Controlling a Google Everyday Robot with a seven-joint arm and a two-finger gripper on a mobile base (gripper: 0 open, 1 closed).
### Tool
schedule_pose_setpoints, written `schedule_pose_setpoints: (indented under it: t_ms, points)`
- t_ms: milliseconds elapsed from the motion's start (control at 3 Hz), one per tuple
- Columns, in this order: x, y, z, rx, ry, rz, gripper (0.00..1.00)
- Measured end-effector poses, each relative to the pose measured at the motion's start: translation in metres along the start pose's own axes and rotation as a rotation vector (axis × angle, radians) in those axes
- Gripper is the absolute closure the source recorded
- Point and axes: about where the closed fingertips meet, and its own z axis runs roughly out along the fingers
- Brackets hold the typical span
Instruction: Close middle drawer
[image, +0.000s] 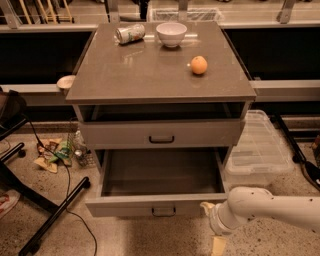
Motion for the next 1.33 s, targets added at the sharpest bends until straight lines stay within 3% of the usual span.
schedule_pose_setpoints:
  t_ms: [333, 1000, 1333]
  points:
    - [0.002, -0.011, -0.002, 0.007, -0.011, -0.022, 0.18]
    - [0.005, -0.081, 0.000, 0.051, 0.008, -0.075, 0.65]
    - [0.005, -0.086, 0.000, 0.060, 0.007, -0.076, 0.62]
